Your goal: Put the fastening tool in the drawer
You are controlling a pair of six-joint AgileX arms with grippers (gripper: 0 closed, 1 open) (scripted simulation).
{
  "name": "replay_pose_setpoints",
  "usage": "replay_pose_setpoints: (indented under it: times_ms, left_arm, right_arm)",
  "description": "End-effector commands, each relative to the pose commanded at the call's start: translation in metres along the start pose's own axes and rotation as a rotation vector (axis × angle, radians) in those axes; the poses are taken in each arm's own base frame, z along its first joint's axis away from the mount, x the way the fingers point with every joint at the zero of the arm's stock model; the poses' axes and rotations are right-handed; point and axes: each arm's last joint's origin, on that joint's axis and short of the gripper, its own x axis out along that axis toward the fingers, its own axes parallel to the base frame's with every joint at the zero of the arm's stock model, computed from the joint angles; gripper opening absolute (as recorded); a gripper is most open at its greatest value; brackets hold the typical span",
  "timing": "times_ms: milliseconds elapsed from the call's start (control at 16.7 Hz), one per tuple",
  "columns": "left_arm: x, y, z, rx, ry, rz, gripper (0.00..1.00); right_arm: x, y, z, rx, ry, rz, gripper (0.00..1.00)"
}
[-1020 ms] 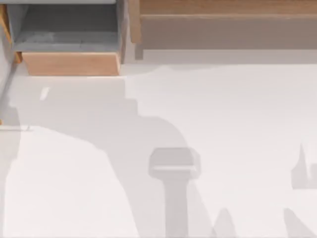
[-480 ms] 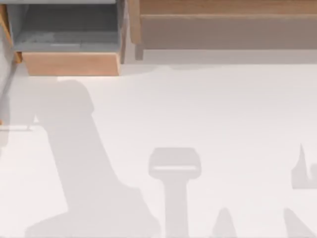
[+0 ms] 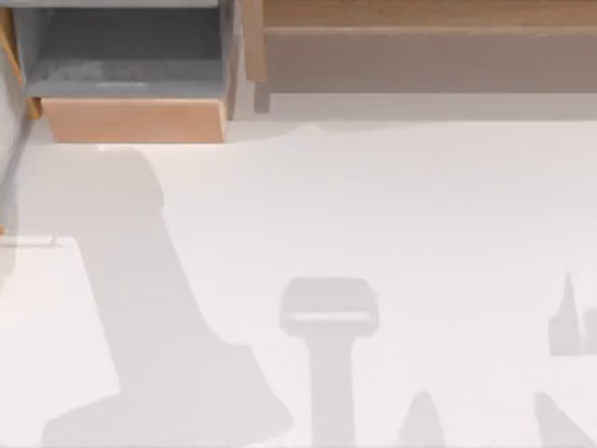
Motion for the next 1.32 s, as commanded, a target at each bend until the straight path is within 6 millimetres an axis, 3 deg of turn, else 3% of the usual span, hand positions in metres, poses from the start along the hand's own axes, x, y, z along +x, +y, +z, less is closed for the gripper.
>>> replay_pose_setpoints:
  times_ms: [480, 1260, 1320]
  left_arm:
    - [0.0072, -0.0005, -0.0001, 0.0, 0.0, 0.0, 0.0]
    - [0.0072, -0.0005, -0.0001, 0.0, 0.0, 0.0, 0.98]
    - [0.0072, -0.0005, -0.0001, 0.0, 0.0, 0.0, 1.0]
  right_arm:
    - [0.0, 0.0, 0.0, 0.0, 0.0, 0.0, 1.0]
    - [0.0, 0.0, 0.0, 0.0, 0.0, 0.0, 1.0]
    - [0.0, 0.0, 0.0, 0.0, 0.0, 0.0, 1.0]
